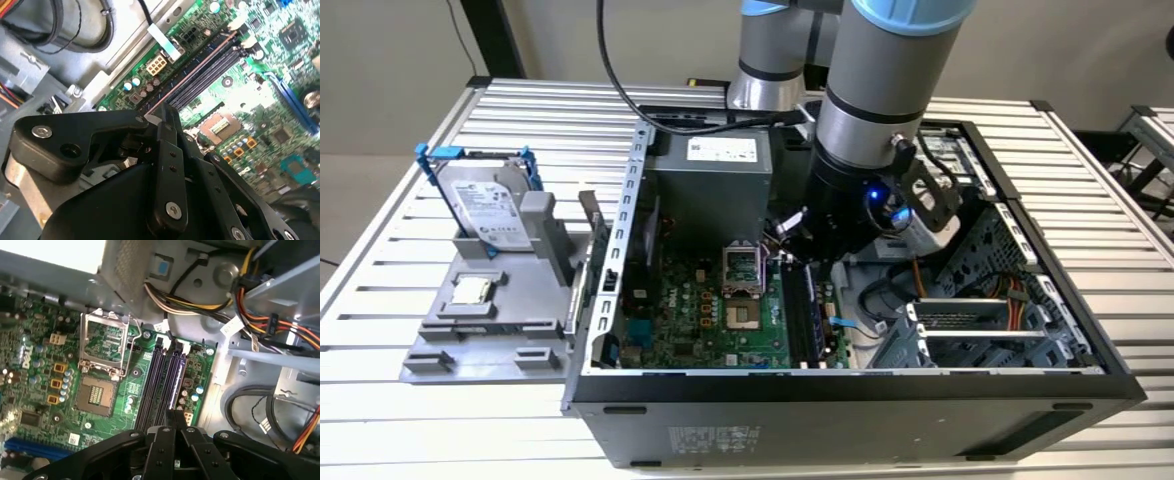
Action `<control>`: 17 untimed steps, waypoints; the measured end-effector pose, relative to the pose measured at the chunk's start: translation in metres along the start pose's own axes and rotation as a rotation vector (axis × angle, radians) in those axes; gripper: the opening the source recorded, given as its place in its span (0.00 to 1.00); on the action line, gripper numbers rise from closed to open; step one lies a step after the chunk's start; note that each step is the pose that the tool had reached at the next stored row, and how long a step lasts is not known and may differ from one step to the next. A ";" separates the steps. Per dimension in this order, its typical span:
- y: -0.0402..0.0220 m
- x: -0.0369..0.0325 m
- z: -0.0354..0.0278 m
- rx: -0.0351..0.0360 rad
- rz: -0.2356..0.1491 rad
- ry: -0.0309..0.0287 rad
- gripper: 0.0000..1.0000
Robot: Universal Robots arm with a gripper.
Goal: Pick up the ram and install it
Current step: 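Press down the ram until it locks into place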
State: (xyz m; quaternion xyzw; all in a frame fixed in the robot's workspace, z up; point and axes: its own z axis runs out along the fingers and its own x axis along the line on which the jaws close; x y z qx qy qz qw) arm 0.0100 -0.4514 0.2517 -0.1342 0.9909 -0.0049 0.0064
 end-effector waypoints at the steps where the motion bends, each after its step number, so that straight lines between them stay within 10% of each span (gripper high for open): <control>1: 0.0000 0.0000 0.0000 -0.0002 -0.018 -0.0002 0.00; 17: 0.0000 0.0000 0.0000 -0.0045 -0.185 -0.0028 0.00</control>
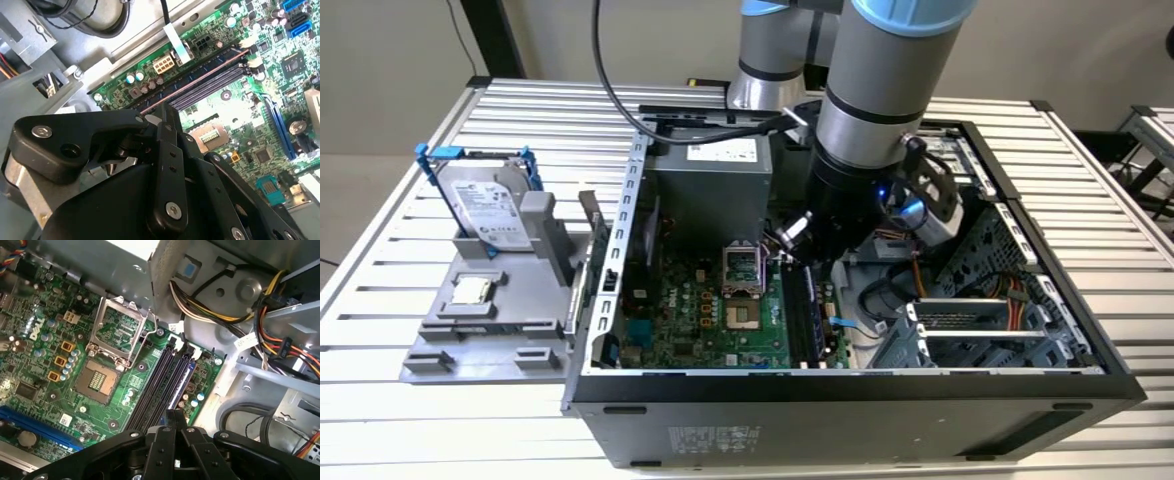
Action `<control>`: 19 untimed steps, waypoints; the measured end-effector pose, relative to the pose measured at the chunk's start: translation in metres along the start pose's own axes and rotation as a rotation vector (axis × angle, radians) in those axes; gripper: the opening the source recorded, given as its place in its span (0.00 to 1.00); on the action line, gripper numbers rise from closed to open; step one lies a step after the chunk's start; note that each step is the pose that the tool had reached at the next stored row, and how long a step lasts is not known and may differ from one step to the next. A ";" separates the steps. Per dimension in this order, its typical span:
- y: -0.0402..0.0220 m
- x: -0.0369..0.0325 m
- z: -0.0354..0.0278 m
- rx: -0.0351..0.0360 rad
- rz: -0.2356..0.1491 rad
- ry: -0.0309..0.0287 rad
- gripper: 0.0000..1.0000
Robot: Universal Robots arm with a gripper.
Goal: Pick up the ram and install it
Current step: 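Press down the ram until it locks into place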
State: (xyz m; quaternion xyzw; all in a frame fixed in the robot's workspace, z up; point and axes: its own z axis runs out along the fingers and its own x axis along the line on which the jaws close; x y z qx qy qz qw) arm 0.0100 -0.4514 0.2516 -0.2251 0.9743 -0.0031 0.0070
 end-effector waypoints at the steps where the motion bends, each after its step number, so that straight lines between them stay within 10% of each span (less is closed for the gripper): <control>1: 0.0000 0.0000 0.0000 0.0000 -0.008 0.0000 0.00; 19: 0.0000 0.0000 0.0000 -0.0031 -0.258 -0.0023 0.00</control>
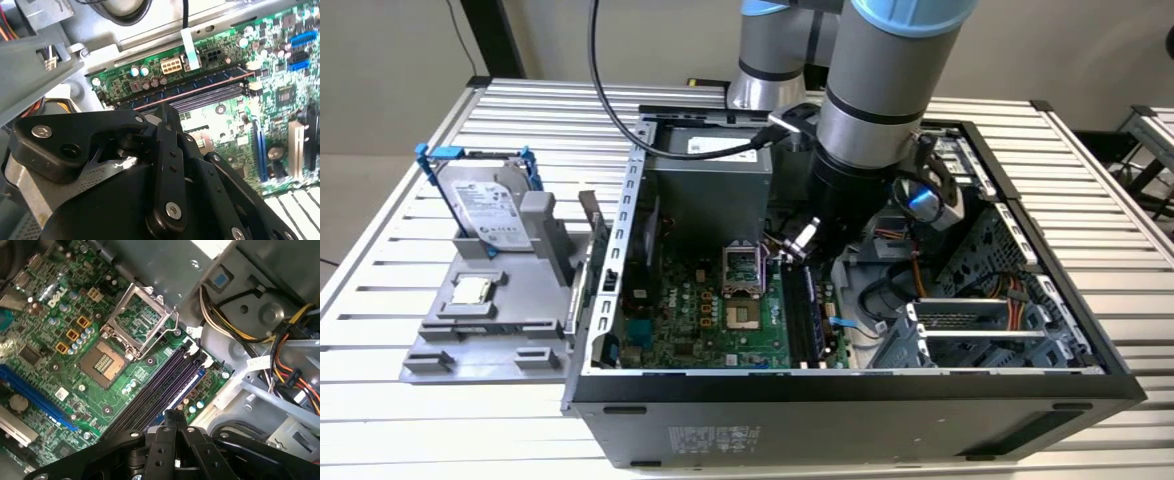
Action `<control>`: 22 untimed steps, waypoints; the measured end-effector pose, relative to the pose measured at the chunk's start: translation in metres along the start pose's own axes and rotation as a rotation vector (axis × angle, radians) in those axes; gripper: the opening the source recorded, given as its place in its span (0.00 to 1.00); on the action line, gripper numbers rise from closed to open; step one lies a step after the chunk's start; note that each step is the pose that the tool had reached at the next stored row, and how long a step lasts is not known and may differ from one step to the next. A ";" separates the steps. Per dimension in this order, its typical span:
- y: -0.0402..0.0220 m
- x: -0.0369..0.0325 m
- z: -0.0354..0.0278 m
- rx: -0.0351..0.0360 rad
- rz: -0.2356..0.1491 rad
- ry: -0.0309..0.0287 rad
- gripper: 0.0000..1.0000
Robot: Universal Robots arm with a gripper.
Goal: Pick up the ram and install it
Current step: 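Press down the ram until it locks into place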
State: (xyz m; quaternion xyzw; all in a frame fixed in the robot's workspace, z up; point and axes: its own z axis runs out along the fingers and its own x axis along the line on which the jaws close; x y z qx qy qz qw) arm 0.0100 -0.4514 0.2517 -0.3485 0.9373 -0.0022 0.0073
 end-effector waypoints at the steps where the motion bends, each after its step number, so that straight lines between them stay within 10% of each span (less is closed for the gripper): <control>1: 0.0000 0.0000 0.0000 -0.0003 -0.030 -0.0002 0.00; 22: 0.0000 0.0000 0.0000 -0.0041 -0.339 -0.0031 0.00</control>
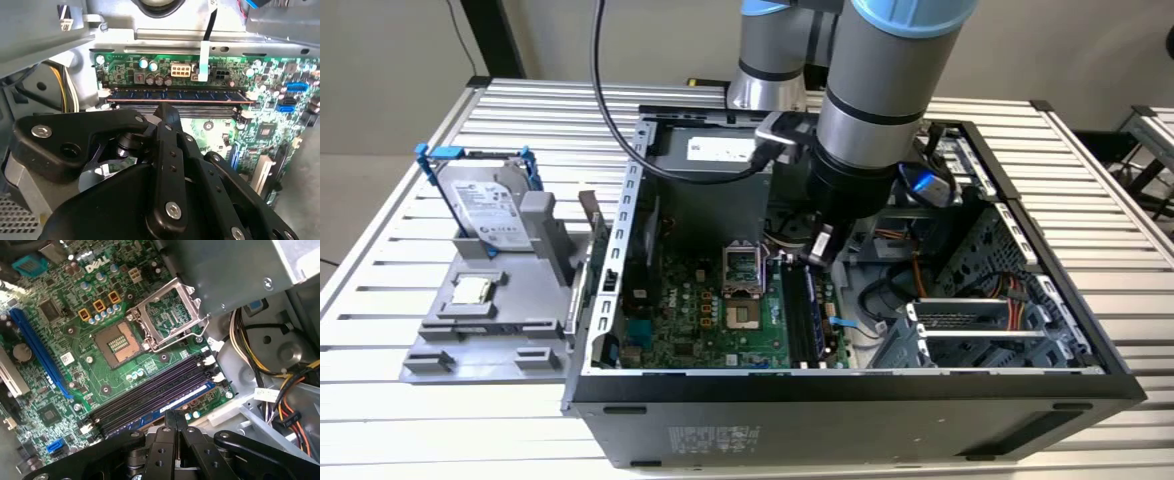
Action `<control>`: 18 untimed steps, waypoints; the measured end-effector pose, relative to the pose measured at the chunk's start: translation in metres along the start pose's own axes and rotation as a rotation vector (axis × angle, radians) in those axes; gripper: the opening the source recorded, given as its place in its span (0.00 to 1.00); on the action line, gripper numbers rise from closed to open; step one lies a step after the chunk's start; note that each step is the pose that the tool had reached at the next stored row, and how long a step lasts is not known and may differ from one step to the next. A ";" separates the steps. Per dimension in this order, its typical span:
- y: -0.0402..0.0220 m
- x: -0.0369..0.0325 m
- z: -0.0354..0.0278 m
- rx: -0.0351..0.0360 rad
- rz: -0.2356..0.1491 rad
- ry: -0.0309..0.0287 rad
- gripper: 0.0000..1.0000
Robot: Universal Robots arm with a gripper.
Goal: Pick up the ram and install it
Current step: 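Press down the ram until it locks into place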
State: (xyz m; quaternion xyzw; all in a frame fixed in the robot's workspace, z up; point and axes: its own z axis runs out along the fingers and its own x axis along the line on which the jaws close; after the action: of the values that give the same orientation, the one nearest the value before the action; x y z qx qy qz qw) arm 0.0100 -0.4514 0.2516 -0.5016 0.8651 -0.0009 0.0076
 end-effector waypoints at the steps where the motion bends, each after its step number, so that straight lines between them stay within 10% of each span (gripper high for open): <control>1: 0.0000 0.0000 0.0000 -0.0002 -0.012 -0.0001 0.00; 18: 0.0000 0.0000 0.0000 -0.0021 -0.173 -0.0016 0.00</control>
State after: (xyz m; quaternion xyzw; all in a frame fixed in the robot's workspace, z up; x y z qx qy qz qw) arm 0.0100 -0.4514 0.2517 -0.5744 0.8185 -0.0003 0.0076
